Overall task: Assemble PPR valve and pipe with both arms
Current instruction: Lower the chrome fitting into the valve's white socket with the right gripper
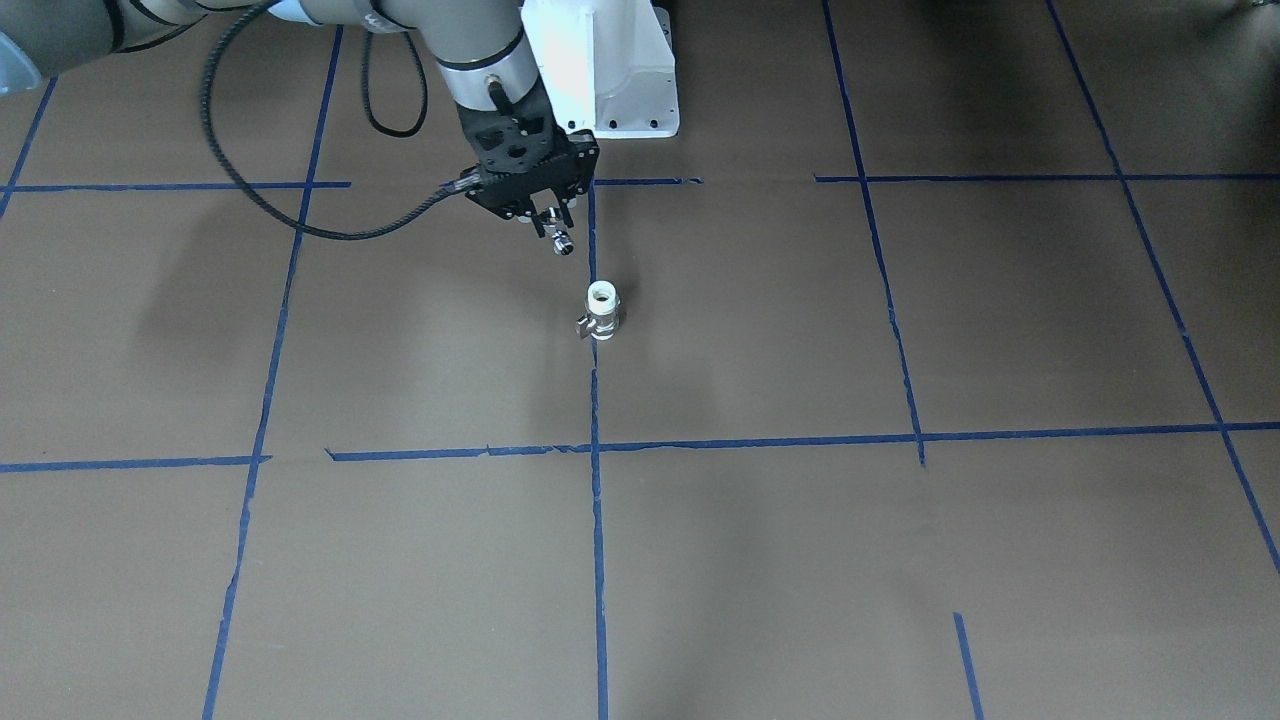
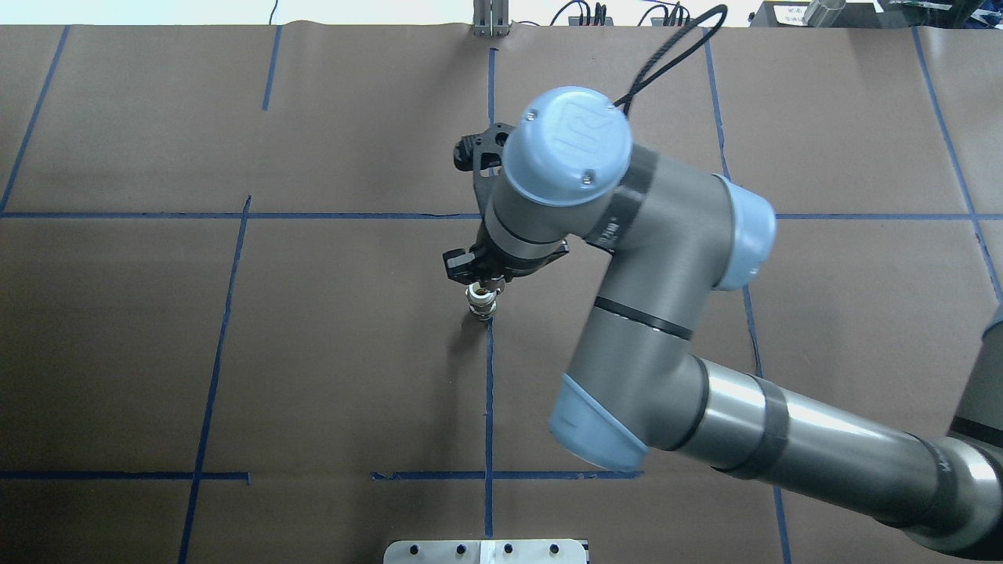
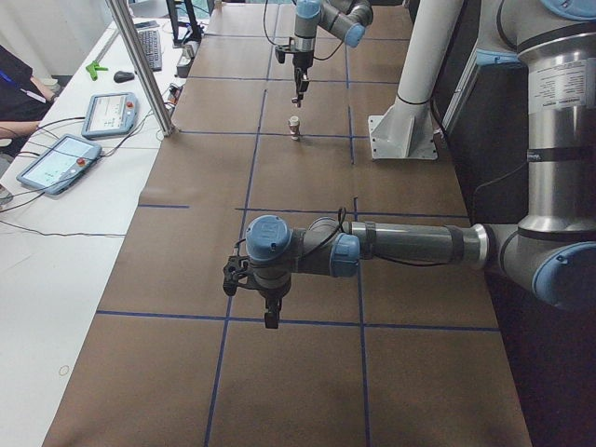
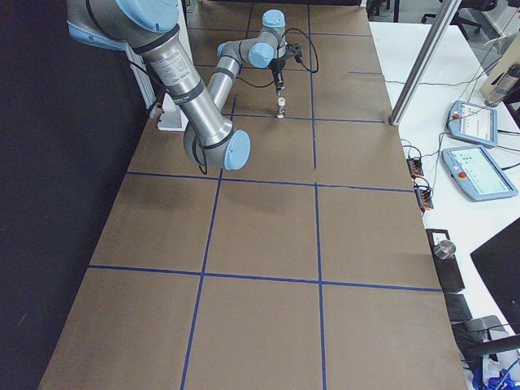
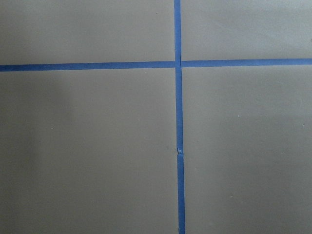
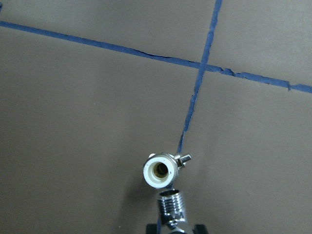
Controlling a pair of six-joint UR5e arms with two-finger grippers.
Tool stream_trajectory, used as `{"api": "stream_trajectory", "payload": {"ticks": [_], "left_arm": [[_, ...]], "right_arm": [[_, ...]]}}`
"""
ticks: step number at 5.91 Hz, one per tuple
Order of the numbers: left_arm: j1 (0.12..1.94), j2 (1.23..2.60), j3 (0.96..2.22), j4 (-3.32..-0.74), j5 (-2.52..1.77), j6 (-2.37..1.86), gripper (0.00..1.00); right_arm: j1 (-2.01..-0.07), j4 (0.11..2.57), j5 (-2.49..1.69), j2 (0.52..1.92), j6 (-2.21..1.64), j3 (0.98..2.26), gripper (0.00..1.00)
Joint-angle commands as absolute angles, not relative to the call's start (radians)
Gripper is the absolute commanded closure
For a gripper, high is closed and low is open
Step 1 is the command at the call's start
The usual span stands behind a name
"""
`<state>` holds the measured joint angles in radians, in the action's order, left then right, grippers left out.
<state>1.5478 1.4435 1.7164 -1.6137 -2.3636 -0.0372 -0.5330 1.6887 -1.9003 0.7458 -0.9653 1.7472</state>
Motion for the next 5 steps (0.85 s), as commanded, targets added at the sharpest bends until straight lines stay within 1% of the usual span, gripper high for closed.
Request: {"api": "stream_trajectory", "payload": {"ticks": [1,3,5], "left_arm": [[1.548,1.443,1.715,-1.614,-2.365,-0.037,0.0],[1.548,1.442,1.715,-1.614,-2.365,-0.037,0.0],[1.548,1.443,1.713,-1.614,-2.365,-0.037,0.0]], "right_arm": [[-0.531,1.703,-1.896,0.68,-0.901,1.639,1.0],[-0.531,1.782,-1.901,0.673,-0.871,1.649,1.0],[-0.531,1.782,-1.899,0.67,-0.871,1.638,1.0]]}}
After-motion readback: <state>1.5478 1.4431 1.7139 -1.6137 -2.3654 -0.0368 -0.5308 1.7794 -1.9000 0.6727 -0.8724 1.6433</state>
